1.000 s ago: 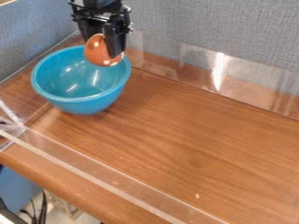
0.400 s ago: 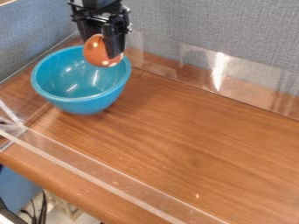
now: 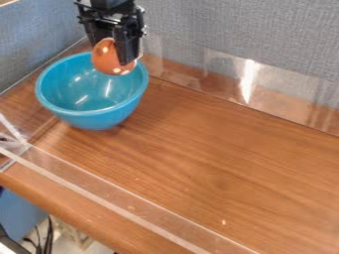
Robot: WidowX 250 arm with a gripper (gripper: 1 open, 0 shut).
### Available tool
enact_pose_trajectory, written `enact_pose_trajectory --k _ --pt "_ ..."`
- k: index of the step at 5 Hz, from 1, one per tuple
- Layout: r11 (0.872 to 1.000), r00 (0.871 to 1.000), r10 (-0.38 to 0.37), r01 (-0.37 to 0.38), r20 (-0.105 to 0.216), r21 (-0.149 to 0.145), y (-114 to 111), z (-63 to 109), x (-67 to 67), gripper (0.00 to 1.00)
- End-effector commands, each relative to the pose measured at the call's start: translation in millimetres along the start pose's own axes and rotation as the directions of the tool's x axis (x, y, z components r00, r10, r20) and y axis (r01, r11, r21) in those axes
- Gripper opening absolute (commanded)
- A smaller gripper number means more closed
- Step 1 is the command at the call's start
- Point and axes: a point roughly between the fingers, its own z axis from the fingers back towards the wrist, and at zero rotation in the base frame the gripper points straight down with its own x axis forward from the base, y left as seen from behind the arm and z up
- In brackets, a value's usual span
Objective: Put the mushroom in the blue bowl
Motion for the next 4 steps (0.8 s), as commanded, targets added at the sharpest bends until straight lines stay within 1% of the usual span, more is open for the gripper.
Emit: enact_pose_trajectory --k 1,4 --pt "0.999 0.998 0.0 -0.002 0.057 0.033 1.5 21.0 -1.6 0.0" --pt "0.999 0.999 -0.001 -0.001 0.051 0.035 1.2 22.9 -6.0 0.0"
